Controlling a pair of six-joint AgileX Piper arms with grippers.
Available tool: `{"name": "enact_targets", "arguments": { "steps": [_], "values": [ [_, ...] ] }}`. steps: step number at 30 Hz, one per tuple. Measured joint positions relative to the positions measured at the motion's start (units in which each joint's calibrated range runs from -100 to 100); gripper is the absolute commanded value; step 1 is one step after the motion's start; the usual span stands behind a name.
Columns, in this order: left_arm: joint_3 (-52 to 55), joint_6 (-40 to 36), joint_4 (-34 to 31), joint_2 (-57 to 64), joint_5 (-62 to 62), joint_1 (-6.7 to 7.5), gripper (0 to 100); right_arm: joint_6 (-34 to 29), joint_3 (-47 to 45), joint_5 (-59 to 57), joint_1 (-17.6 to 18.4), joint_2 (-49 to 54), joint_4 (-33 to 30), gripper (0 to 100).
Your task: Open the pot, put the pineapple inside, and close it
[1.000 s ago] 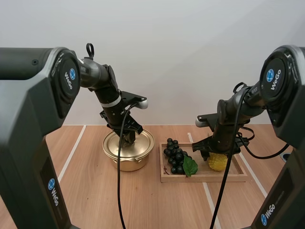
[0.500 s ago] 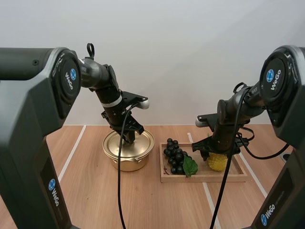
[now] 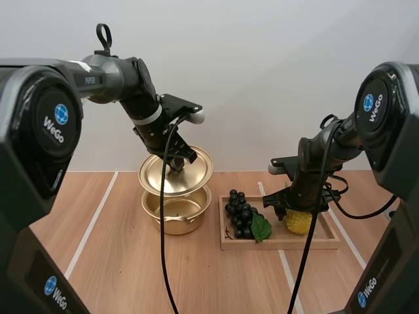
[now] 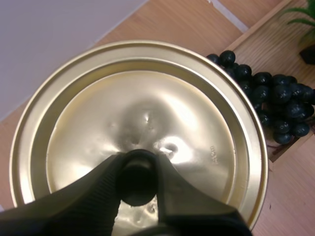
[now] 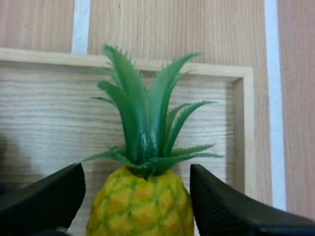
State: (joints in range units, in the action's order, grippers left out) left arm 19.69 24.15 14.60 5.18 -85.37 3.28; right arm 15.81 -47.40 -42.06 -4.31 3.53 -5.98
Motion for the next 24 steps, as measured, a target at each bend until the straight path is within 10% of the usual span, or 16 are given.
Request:
{"name": "enact_targets", "arguments": {
  "steps": [15, 22, 24],
  "values": [
    [-0.3, 0.4, -0.1, 14.3, 5.0, 0.0, 0, 0.0, 0.0, 1.5, 0.0, -1.5, 0.1, 100],
    [-0.3, 0.4, -0.2, 18.7, 9.7, 0.0, 0, 0.0, 0.0, 2.1, 0.0, -1.7, 0.0, 3],
    [-0.3, 0.1, -0.2, 20.0, 12.3, 0.0, 0, 0.0, 0.0, 2.1, 0.0, -1.7, 0.0, 0]
  ]
}}
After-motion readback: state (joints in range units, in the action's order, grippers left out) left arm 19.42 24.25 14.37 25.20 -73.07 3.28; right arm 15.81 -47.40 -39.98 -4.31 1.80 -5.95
